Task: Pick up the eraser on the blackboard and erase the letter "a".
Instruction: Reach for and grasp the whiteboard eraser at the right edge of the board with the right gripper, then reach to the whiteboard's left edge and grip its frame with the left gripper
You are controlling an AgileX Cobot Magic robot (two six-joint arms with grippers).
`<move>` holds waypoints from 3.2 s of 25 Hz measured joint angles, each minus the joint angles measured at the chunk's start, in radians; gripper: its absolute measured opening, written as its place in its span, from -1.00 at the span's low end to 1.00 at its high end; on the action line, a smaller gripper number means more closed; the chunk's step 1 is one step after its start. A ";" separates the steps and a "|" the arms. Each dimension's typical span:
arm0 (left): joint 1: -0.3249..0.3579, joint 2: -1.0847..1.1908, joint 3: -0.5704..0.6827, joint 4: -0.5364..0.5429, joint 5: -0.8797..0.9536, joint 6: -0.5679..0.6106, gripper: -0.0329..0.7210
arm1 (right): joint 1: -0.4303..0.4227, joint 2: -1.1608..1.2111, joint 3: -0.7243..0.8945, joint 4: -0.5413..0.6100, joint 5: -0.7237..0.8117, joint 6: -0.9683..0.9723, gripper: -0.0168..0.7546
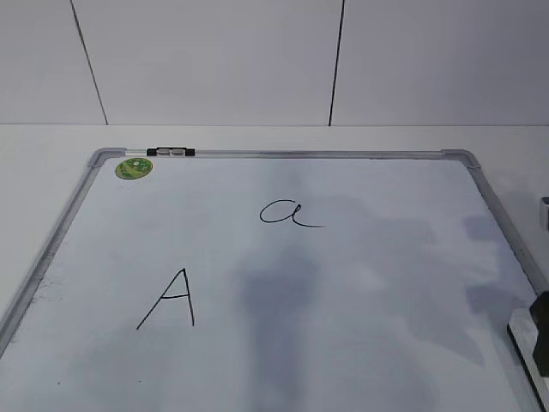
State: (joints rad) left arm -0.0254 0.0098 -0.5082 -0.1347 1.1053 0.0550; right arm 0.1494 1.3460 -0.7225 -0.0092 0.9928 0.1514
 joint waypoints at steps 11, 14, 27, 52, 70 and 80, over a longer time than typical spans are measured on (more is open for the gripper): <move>0.000 0.000 0.000 0.000 0.000 0.000 -0.10 | 0.000 0.057 -0.002 -0.001 -0.038 0.000 0.77; 0.000 0.000 0.000 0.000 0.000 0.000 -0.10 | 0.000 0.079 -0.002 -0.003 -0.038 -0.001 0.77; 0.000 0.000 0.000 0.000 0.000 0.000 -0.10 | 0.000 0.124 -0.003 -0.005 -0.065 -0.001 0.75; 0.000 0.000 0.000 0.000 0.000 0.000 -0.10 | 0.000 0.159 -0.003 -0.018 -0.064 -0.013 0.61; 0.000 0.000 0.000 0.000 0.000 0.000 -0.10 | 0.000 0.159 -0.003 -0.018 -0.070 -0.013 0.52; 0.000 0.000 0.000 0.000 0.000 0.000 -0.08 | 0.000 0.159 -0.005 -0.020 -0.066 -0.013 0.52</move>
State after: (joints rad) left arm -0.0254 0.0098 -0.5082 -0.1347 1.1053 0.0550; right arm 0.1494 1.5048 -0.7271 -0.0295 0.9270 0.1380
